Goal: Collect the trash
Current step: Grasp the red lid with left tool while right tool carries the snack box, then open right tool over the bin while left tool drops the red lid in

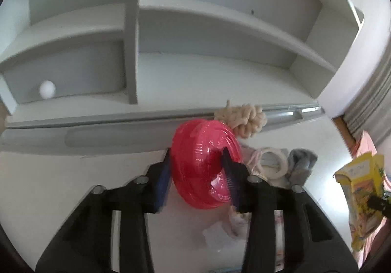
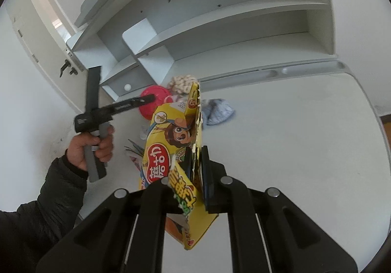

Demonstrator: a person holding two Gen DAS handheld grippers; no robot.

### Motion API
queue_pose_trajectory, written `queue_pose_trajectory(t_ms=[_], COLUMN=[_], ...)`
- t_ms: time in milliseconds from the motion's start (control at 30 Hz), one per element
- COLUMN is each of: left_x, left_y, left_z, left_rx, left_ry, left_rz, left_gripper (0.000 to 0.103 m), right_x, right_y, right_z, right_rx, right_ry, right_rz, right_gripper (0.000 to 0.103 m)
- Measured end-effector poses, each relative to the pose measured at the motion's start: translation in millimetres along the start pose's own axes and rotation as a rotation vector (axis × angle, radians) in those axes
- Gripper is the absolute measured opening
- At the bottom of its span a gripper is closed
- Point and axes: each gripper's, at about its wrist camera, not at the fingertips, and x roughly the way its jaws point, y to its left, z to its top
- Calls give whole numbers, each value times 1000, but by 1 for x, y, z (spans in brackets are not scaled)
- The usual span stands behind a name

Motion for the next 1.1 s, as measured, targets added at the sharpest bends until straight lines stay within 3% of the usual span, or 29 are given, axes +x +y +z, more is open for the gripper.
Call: queue_pose_trajectory(t_ms=[100, 267, 400, 633, 767, 900, 1100], left_x=[-33, -67, -78, -67, -56, -52, -28], left_y=[-13, -37, -80, -225, -329, -420, -522], left_z=[2, 8, 1, -42, -85, -131, -209], left_rx=[35, 73, 120, 303, 442, 568, 726], left_ry=[-66, -108, -115, -78, -34, 0, 82], left_rz=[29, 59, 21, -183, -336, -448, -550], left_gripper=[37, 37, 37, 37, 37, 37, 37], right_x=[-16, -53, -86, -166, -217, -249, -272], right_y=[-9, -32, -54, -125, -178, -226, -304], right_z=[-7, -22, -38, -101, -159, -206, -285], right_rx=[18, 71, 113, 278, 421, 529, 730], right_ry=[-22, -75, -119, -214, -267, -255, -185], right_rz=[-23, -70, -126, -326, -514, -716, -850], right_gripper=[8, 8, 8, 8, 8, 8, 8])
